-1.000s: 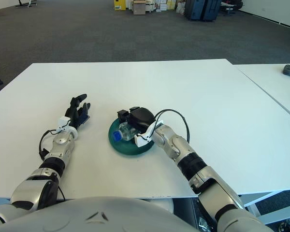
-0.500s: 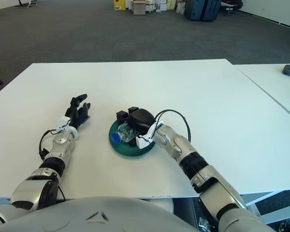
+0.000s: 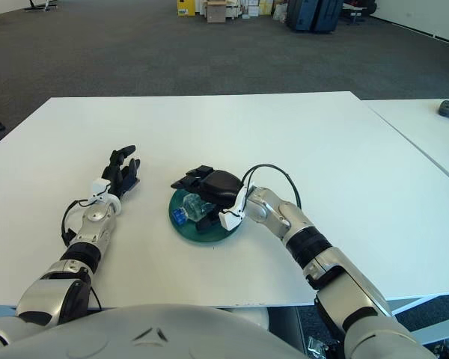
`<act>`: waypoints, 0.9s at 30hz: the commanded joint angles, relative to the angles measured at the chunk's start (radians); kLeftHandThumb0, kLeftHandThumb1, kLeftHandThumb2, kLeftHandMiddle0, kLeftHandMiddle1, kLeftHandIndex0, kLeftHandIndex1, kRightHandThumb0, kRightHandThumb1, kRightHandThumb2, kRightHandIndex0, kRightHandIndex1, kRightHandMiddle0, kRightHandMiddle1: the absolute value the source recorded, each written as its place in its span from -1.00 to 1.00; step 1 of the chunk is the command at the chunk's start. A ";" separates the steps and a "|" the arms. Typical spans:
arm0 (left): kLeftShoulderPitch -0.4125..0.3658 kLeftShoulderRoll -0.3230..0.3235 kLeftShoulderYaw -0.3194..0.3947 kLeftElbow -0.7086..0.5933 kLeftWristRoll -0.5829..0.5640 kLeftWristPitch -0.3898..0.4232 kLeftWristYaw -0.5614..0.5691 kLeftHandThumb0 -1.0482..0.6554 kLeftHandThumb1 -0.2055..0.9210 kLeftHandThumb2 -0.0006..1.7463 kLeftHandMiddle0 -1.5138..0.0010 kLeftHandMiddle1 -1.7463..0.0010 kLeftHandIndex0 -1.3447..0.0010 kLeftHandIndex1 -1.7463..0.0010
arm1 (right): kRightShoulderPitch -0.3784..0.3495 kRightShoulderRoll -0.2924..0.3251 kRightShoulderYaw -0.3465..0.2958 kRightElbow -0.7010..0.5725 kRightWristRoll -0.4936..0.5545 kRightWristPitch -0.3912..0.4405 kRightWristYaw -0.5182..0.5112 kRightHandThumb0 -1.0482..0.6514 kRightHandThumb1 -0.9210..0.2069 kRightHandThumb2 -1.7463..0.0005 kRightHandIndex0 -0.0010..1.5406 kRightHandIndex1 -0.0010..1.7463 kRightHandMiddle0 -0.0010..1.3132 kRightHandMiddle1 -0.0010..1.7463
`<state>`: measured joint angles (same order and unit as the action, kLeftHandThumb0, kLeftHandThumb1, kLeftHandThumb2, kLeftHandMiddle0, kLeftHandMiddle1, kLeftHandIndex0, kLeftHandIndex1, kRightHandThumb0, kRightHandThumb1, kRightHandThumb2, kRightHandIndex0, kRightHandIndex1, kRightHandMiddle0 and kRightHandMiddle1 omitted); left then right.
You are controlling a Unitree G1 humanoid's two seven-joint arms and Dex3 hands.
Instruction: Put the bottle into the plate.
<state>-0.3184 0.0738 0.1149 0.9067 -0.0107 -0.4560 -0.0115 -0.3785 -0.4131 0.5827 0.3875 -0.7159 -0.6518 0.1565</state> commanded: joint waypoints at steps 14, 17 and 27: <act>0.016 0.012 -0.009 -0.036 -0.004 0.024 -0.036 -0.62 1.00 0.00 0.38 0.87 1.00 -0.04 | -0.032 -0.029 -0.017 -0.003 -0.013 -0.006 0.041 -1.00 -1.00 0.38 -1.00 -1.00 -1.00 -1.00; 0.017 0.013 -0.008 -0.036 -0.006 0.030 -0.041 -0.62 1.00 0.00 0.37 0.87 1.00 -0.03 | -0.035 -0.033 -0.021 -0.004 -0.011 -0.002 0.046 -1.00 -1.00 0.39 -1.00 -1.00 -1.00 -1.00; 0.027 0.010 -0.008 -0.051 -0.006 0.036 -0.041 -0.60 1.00 0.00 0.34 0.86 1.00 0.00 | -0.022 -0.004 -0.093 0.007 0.041 0.057 -0.010 -1.00 -1.00 0.34 -1.00 -1.00 -1.00 -1.00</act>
<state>-0.3002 0.0771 0.1081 0.8665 -0.0131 -0.4364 -0.0476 -0.3902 -0.4316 0.5415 0.3825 -0.7147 -0.6259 0.1918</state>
